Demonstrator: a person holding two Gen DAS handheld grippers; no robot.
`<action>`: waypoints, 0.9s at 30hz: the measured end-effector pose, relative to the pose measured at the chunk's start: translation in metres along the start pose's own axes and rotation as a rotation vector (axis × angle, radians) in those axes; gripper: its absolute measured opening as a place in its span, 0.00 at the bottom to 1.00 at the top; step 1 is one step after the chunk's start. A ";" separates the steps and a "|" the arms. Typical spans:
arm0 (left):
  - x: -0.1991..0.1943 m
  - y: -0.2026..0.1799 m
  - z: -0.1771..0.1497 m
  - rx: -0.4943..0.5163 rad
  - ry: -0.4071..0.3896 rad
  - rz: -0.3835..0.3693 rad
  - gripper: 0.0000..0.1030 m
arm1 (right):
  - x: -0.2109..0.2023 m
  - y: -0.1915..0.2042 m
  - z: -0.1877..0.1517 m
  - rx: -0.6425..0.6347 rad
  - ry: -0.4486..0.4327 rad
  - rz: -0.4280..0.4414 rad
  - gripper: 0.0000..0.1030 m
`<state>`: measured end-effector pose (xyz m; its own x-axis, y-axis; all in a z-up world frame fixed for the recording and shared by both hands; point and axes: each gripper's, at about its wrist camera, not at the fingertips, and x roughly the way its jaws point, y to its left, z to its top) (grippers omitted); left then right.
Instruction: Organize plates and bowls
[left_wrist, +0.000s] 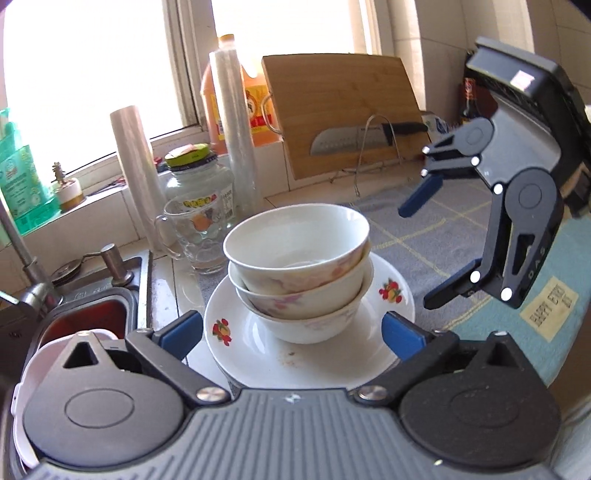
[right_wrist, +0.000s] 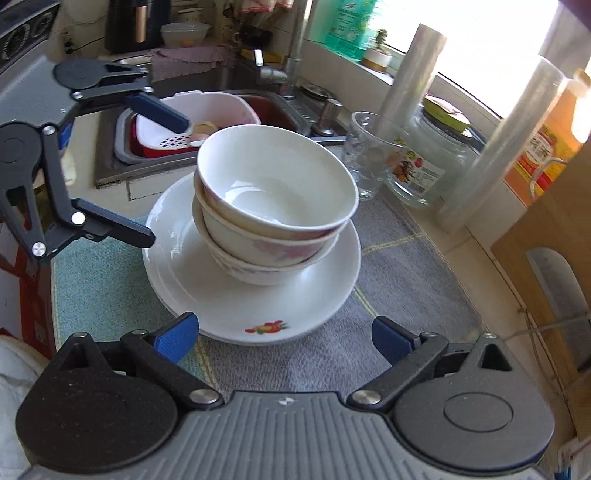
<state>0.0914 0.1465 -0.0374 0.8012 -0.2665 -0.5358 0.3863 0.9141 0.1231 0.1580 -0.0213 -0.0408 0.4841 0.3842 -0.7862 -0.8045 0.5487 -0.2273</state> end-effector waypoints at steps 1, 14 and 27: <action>-0.006 -0.005 0.001 -0.026 -0.017 0.022 0.99 | -0.006 0.000 -0.004 0.064 0.001 -0.030 0.99; -0.074 -0.069 0.023 -0.335 0.108 0.308 0.99 | -0.107 0.034 -0.046 0.596 -0.060 -0.238 1.00; -0.104 -0.090 0.030 -0.374 0.115 0.336 0.99 | -0.142 0.054 -0.059 0.629 -0.119 -0.246 1.00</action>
<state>-0.0125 0.0826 0.0324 0.7896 0.0770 -0.6087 -0.0909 0.9958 0.0082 0.0257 -0.0900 0.0245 0.6908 0.2520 -0.6777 -0.3304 0.9438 0.0142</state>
